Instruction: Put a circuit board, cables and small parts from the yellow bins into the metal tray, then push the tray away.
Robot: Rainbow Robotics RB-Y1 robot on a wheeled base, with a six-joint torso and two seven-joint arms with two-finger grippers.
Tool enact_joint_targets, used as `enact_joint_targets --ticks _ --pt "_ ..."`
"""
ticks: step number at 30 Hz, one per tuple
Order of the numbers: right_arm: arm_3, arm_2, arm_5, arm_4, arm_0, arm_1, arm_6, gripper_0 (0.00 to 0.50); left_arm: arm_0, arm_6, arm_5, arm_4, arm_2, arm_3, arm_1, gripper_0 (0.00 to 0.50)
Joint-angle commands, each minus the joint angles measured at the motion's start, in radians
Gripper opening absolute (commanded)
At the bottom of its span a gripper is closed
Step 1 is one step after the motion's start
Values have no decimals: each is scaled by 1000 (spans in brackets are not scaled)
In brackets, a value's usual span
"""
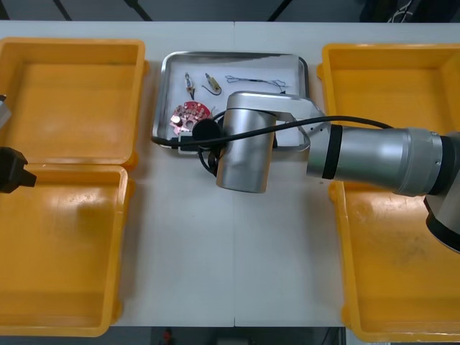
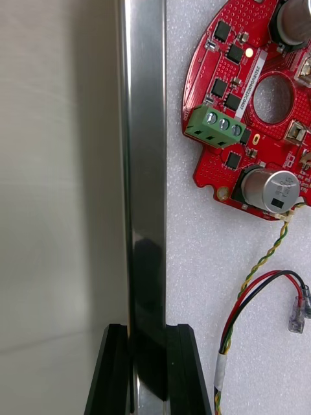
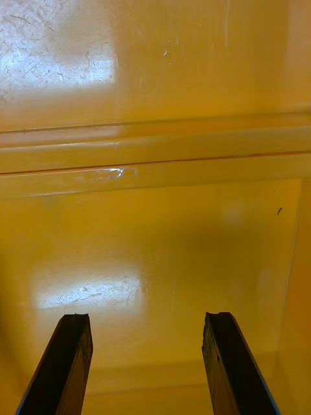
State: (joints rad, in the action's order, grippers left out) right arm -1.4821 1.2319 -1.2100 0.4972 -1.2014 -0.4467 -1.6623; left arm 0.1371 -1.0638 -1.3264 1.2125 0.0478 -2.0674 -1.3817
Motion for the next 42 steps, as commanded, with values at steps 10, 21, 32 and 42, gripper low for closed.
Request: enact_joint_targets --ticks 10,21,32,42 --pt "189 9 265 -14 -113 20 -93 0 -17 77 -4 6 -2 -2 -7 500" --pt "332 9 521 -66 -121 19 -116 0 -17 77 -4 6 -2 -2 -7 500" --pt "399 9 665 -108 -122 20 -106 0 -17 77 -4 6 -2 -2 -7 500" --pt "353 -3 567 -105 -121 19 -97 386 -17 77 -4 6 -2 -2 -7 500"
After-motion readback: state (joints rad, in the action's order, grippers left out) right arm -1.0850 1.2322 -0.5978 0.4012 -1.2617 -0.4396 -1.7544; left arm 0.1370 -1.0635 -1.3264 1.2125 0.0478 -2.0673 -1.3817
